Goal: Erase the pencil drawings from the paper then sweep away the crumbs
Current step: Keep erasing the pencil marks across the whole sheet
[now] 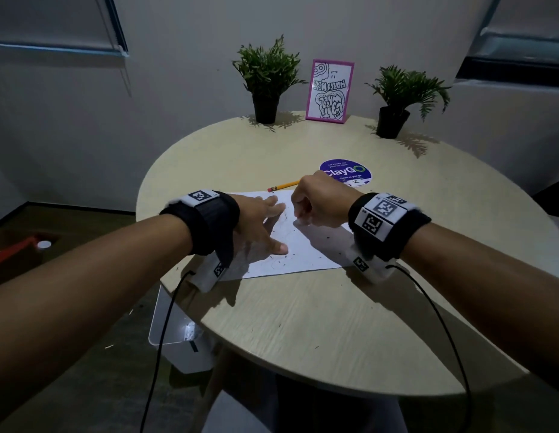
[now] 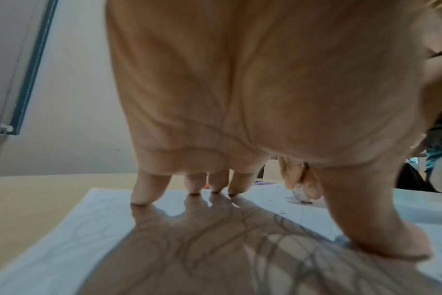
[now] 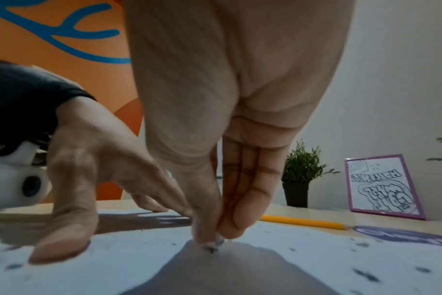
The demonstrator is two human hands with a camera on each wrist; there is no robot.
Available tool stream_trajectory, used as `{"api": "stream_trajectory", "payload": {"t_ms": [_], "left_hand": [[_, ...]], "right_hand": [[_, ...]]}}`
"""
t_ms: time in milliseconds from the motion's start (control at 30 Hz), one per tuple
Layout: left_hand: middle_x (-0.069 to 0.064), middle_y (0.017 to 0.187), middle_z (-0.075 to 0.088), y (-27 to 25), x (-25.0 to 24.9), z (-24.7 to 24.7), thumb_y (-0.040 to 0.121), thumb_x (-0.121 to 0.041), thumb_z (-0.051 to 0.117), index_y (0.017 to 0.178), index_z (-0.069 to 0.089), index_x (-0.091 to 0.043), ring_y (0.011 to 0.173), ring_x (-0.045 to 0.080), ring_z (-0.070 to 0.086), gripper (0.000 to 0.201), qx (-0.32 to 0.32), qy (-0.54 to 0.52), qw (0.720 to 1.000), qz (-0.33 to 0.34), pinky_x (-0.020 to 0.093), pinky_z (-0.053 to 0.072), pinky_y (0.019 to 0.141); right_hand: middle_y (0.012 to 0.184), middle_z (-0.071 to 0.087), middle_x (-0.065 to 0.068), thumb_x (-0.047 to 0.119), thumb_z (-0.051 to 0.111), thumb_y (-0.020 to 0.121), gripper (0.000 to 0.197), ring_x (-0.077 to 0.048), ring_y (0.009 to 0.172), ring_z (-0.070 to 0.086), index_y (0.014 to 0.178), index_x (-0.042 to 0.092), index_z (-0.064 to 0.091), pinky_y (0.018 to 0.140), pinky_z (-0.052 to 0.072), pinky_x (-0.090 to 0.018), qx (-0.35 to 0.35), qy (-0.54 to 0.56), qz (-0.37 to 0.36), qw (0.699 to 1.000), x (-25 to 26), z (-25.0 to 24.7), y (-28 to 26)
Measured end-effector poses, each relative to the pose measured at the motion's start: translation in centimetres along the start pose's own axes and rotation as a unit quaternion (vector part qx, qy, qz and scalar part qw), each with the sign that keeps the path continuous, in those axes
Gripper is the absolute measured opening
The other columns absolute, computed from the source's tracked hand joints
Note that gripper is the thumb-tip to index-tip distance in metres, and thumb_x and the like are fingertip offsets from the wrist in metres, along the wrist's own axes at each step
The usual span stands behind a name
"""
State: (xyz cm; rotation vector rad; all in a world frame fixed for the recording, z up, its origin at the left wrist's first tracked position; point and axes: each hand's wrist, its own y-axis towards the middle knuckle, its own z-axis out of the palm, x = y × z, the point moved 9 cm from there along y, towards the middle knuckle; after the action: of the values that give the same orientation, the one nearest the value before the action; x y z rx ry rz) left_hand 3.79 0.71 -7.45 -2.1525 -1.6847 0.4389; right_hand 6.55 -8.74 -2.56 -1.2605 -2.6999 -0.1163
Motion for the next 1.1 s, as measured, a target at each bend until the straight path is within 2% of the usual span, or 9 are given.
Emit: {"api": "stream_trajectory", "payload": {"t_ms": [233, 367, 500, 600, 733, 900, 1000, 1067, 1100], "left_hand": [[-0.016, 0.165, -0.011, 0.4, 0.3, 0.2, 0.078, -0.074, 0.061, 0.157, 0.001, -0.043, 0.153, 0.017, -0.007, 0.104, 0.020, 0.000, 1.000, 0.008, 0.050, 0.012, 0.122], [-0.015, 0.163, -0.019, 1.3, 0.5, 0.4, 0.075, -0.078, 0.061, 0.154, -0.011, -0.044, 0.153, 0.019, -0.008, 0.113, 0.047, 0.032, 0.998, -0.014, 0.053, 0.009, 0.122], [-0.011, 0.163, -0.023, 1.8, 0.8, 0.6, 0.072, -0.082, 0.058, 0.154, -0.013, -0.044, 0.154, 0.024, -0.005, 0.115, 0.059, 0.055, 0.997, -0.018, 0.056, 0.013, 0.121], [-0.009, 0.164, -0.020, 2.0, 0.4, 0.5, 0.072, -0.083, 0.058, 0.155, 0.001, -0.047, 0.153, 0.028, -0.004, 0.107, 0.063, 0.069, 0.996, -0.005, 0.059, 0.015, 0.120], [-0.008, 0.167, 0.002, 2.3, 0.4, 0.9, 0.072, -0.078, 0.064, 0.146, 0.030, -0.053, 0.153, 0.028, -0.003, 0.086, 0.078, 0.050, 0.996, 0.012, 0.057, 0.012, 0.120], [-0.013, 0.162, -0.024, 2.3, 1.0, 0.6, 0.065, -0.088, 0.059, 0.153, -0.011, -0.047, 0.154, 0.026, 0.000, 0.121, 0.059, 0.065, 0.996, -0.020, 0.056, 0.016, 0.120], [-0.006, 0.166, 0.012, 2.1, 0.7, 0.7, 0.064, -0.082, 0.067, 0.150, 0.021, -0.050, 0.151, 0.029, 0.016, 0.103, 0.064, 0.042, 0.997, -0.009, 0.053, 0.024, 0.118], [-0.005, 0.144, 0.050, 1.9, 0.6, 0.7, 0.059, -0.077, 0.074, 0.122, 0.052, -0.051, 0.142, 0.027, 0.036, 0.071, 0.060, 0.024, 0.998, -0.015, 0.047, 0.033, 0.114], [-0.005, 0.145, 0.050, 1.8, 0.7, 0.7, 0.058, -0.079, 0.073, 0.122, 0.051, -0.051, 0.144, 0.028, 0.033, 0.073, 0.058, 0.027, 0.998, -0.017, 0.047, 0.032, 0.115]], "right_hand": [[0.070, 0.070, 0.003, 0.014, 0.078, 0.080, 0.007, 0.001, 0.058, 0.055, 0.076, 0.009, 0.075, 0.054, 0.040, -0.008, 0.053, 0.013, -0.071, 0.996, 2.6, 1.2, -0.8], [0.073, 0.071, -0.003, 0.011, 0.077, 0.080, 0.005, -0.014, 0.068, 0.062, 0.079, 0.007, 0.075, 0.058, 0.048, -0.020, 0.014, -0.018, -0.017, 1.000, 0.4, -0.3, 0.7], [0.069, 0.069, -0.001, 0.017, 0.079, 0.081, 0.011, -0.008, 0.063, 0.057, 0.076, 0.009, 0.073, 0.063, 0.053, -0.030, 0.009, -0.011, -0.021, 1.000, 0.9, 0.0, 0.3], [0.068, 0.067, 0.002, 0.015, 0.076, 0.082, 0.011, -0.014, 0.064, 0.055, 0.076, 0.006, 0.072, 0.055, 0.040, -0.011, 0.013, -0.016, -0.059, 0.998, 2.8, 0.7, -0.5], [0.064, 0.064, 0.004, 0.011, 0.076, 0.077, 0.007, -0.006, 0.058, 0.053, 0.073, 0.006, 0.072, 0.053, 0.036, -0.010, 0.059, 0.023, -0.113, 0.992, 4.9, 1.7, -1.4], [0.069, 0.069, -0.004, 0.014, 0.076, 0.078, 0.006, -0.011, 0.063, 0.053, 0.075, 0.009, 0.075, 0.062, 0.051, -0.028, 0.016, -0.004, -0.028, 0.999, 1.3, 0.0, 0.6], [0.069, 0.069, -0.009, 0.008, 0.071, 0.076, 0.006, -0.020, 0.065, 0.052, 0.073, 0.003, 0.071, 0.062, 0.044, -0.025, 0.023, -0.019, -0.060, 0.998, 3.8, 1.0, -0.1], [0.067, 0.066, -0.006, 0.009, 0.073, 0.075, 0.007, -0.020, 0.063, 0.052, 0.073, 0.003, 0.069, 0.058, 0.034, -0.013, 0.048, -0.009, -0.100, 0.994, 5.7, 2.0, -0.9], [0.066, 0.065, -0.004, 0.009, 0.073, 0.074, 0.007, -0.018, 0.061, 0.052, 0.073, 0.004, 0.069, 0.057, 0.032, -0.015, 0.053, 0.002, -0.105, 0.993, 5.8, 2.0, -0.9]]}}
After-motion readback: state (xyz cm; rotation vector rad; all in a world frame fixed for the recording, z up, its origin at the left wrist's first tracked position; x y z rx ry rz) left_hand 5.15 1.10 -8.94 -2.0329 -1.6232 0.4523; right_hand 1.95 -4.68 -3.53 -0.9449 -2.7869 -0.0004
